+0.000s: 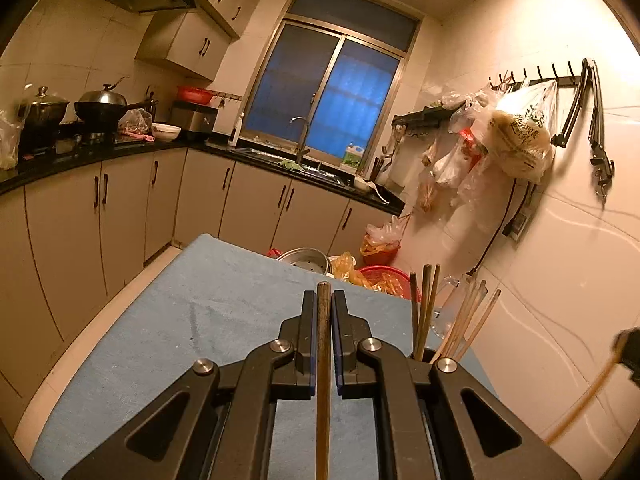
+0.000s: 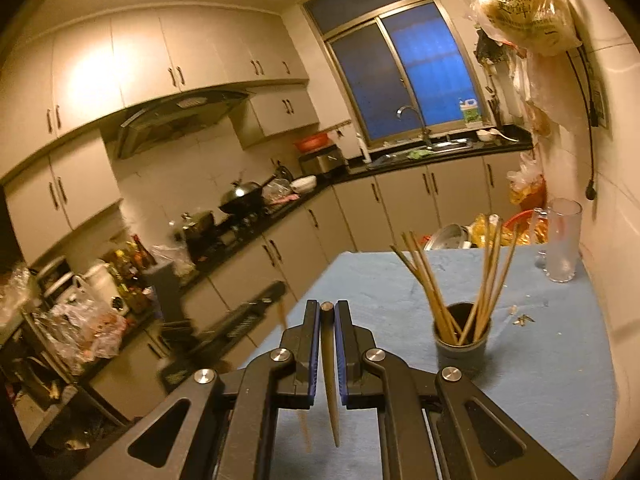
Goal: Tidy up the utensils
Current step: 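Lift both held chopsticks and carry them over the black holder, then lower both chopsticks upright into the black holder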
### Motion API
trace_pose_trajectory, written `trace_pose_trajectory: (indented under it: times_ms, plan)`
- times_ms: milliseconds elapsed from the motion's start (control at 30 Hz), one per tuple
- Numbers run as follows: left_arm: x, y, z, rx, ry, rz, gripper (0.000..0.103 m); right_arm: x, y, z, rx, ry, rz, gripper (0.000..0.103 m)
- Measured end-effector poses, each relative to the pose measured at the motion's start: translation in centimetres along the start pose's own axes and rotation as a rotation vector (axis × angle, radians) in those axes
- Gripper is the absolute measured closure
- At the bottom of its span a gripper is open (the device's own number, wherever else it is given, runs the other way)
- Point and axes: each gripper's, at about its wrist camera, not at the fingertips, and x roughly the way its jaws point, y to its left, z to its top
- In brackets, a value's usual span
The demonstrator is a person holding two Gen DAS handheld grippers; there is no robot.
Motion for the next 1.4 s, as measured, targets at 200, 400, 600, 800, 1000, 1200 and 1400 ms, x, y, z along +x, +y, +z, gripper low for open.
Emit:
trace_pose_trajectory:
  times_ms: [200, 400, 600, 800, 1000, 1200, 1400]
  plan:
    - [1.7, -1.2, 0.3, -0.054, 0.039, -0.054, 0.096, -1.1, 1.1, 0.3, 0.001, -0.008, 0.075, 0.095]
    - [2.1, -3.1, 0.7, -0.081, 0.082, -0.150, 0.096, -1.0, -0.1, 0.0, -0.008, -0.031, 0.009, 0.095]
    - [2.6, -3.4, 1.5, -0.130, 0.105, -0.194, 0.096, -1.6, -2.6, 1.0, 0.020, -0.063, -0.045, 0.095]
    - [3.9, -4.9, 2.9, -0.102, 0.059, -0.169, 0.096, -2.0, -3.6, 2.0, 0.047, -0.077, -0.019, 0.095]
    - [4.8, -7.2, 5.0, -0.065, -0.020, -0.163, 0.096, -2.9, -3.4, 3.8, 0.016, -0.126, -0.054, 0.095]
    - [5.2, -9.8, 6.9, -0.025, -0.082, -0.180, 0.096, -3.5, -4.4, 6.4, -0.002, -0.182, -0.139, 0.095]
    - [6.1, -12.4, 7.8, 0.052, -0.131, -0.183, 0.096, -3.2, -5.9, 9.0, -0.014, -0.215, -0.208, 0.095]
